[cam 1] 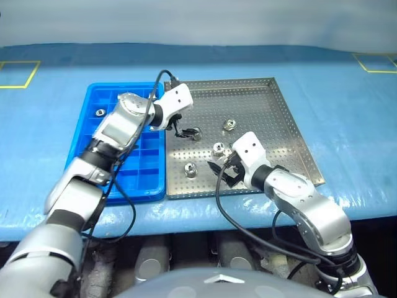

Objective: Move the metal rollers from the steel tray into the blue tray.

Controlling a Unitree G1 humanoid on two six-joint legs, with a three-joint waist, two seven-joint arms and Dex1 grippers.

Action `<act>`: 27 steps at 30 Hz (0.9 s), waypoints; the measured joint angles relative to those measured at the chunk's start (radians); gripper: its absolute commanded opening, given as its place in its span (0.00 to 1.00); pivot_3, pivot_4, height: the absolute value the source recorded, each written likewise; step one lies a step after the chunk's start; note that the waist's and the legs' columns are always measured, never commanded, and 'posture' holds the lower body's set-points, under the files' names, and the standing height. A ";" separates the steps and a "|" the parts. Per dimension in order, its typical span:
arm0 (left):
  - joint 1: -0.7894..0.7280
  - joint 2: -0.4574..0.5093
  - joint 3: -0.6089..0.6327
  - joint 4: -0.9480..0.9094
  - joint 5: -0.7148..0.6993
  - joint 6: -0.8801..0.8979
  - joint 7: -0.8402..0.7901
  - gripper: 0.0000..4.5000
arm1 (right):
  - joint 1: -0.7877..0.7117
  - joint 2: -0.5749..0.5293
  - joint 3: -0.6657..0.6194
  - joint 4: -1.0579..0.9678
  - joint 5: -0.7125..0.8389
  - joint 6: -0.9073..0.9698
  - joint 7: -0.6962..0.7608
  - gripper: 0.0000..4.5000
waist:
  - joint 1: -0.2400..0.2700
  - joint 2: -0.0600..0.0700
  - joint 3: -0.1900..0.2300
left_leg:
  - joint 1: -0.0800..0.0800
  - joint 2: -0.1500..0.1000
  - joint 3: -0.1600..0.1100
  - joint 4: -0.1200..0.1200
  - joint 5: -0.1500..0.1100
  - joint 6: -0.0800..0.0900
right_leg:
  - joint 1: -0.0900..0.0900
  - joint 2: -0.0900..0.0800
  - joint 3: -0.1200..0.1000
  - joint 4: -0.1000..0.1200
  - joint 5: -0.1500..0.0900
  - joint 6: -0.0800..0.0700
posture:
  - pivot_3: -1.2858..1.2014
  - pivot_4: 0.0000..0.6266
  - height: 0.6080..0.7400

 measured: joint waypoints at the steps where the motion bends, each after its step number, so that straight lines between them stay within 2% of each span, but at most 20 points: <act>1: -0.014 -0.017 -0.004 0.049 0.013 -0.021 -0.003 1.00 | 0.008 0.001 -0.002 -0.002 -0.003 -0.001 -0.006 0.99 | -0.005 0.000 0.000 | 0.000 0.000 0.000 0.000 0.000 0.000 | 0.000 0.000 0.000 0.000 0.000 0.000 | 0.45 0.24 1.00; 6: -0.074 -0.111 -0.011 0.282 0.108 -0.123 0.036 1.00 | 0.035 0.019 -0.005 -0.020 -0.008 -0.001 -0.033 0.99 | -0.025 0.000 0.000 | 0.000 0.000 0.001 0.000 -0.001 0.001 | 0.000 0.000 0.001 0.000 -0.001 0.003 | 0.44 0.24 1.00; 13: -0.091 -0.160 -0.013 0.426 0.175 -0.184 0.023 1.00 | 0.051 0.031 -0.007 -0.036 -0.011 -0.001 -0.054 0.99 | -0.045 0.000 0.000 | 0.000 0.001 0.001 0.002 -0.001 0.002 | 0.000 0.000 0.002 0.001 0.000 0.003 | 0.44 0.24 1.00; 16: -0.101 -0.160 -0.019 0.435 0.207 -0.195 0.011 0.87 | 0.051 0.036 -0.007 -0.036 -0.013 -0.001 -0.060 1.00 | -0.047 0.000 -0.001 | 0.001 0.001 0.002 0.002 -0.001 0.002 | 0.001 0.000 0.003 0.001 0.000 0.004 | 0.44 0.24 1.00; 20: -0.100 -0.158 -0.020 0.430 0.233 -0.190 -0.015 0.56 | 0.050 0.038 -0.007 -0.036 -0.016 -0.001 -0.066 1.00 | -0.053 0.000 -0.001 | 0.001 0.003 0.002 0.004 -0.001 0.002 | 0.001 0.000 0.004 0.002 0.001 0.006 | 0.45 0.24 1.00; 23: -0.097 -0.148 -0.017 0.418 0.242 -0.183 -0.029 0.38 | 0.048 0.039 -0.007 -0.036 -0.017 -0.001 -0.067 1.00 | -0.054 0.000 -0.001 | 0.001 0.004 0.002 0.005 -0.001 0.002 | 0.001 0.000 0.004 0.002 0.001 0.006 | 0.45 0.24 1.00; 27: -0.080 -0.117 0.011 0.359 0.240 -0.159 -0.033 0.38 | 0.025 0.042 0.000 -0.034 -0.017 -0.002 -0.063 1.00 | -0.052 0.000 0.000 | 0.000 0.005 0.002 0.005 -0.001 0.002 | 0.000 0.000 0.004 0.003 0.002 0.006 | 0.46 0.24 1.00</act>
